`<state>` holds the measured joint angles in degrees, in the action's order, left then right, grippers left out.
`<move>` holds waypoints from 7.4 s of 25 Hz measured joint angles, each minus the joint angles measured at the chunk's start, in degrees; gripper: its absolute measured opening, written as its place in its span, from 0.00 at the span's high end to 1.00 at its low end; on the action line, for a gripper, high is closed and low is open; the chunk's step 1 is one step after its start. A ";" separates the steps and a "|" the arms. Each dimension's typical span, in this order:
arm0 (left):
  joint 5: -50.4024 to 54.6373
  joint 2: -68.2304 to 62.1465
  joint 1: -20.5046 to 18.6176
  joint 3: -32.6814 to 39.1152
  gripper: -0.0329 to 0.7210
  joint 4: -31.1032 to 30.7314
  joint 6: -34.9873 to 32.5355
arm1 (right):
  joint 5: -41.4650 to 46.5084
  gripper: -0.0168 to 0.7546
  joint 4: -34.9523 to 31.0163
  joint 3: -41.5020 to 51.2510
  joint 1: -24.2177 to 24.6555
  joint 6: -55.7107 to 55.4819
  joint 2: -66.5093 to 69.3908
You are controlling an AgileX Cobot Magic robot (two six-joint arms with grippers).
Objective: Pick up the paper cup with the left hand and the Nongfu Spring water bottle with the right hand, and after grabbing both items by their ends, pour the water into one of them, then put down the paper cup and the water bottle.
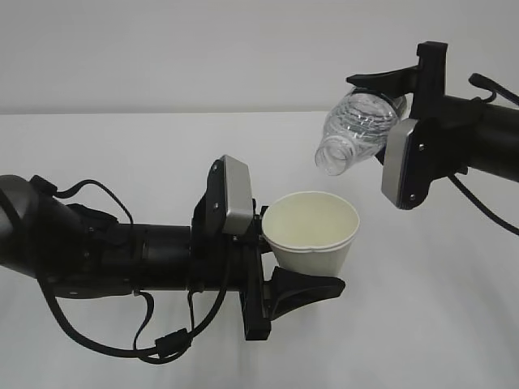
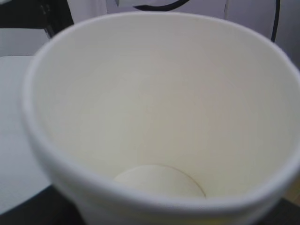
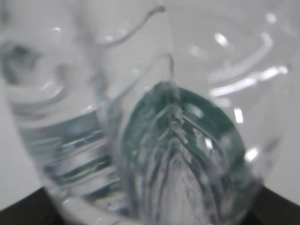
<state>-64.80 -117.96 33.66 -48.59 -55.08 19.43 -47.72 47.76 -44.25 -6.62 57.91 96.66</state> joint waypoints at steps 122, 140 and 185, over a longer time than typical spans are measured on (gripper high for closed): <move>2.77 0.00 0.00 0.00 0.36 0.12 2.49 | -3.21 0.37 0.71 -0.02 0.00 5.29 0.00; 2.86 0.00 0.00 0.00 0.36 0.12 2.49 | -3.21 0.37 0.71 -0.02 0.00 5.41 0.00; 2.63 0.00 0.00 0.00 0.36 -1.63 3.54 | -3.31 0.37 0.71 -0.02 0.00 6.68 0.00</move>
<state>-62.17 -117.96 33.66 -48.59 -56.71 22.97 -51.03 48.47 -44.27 -6.62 64.60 96.66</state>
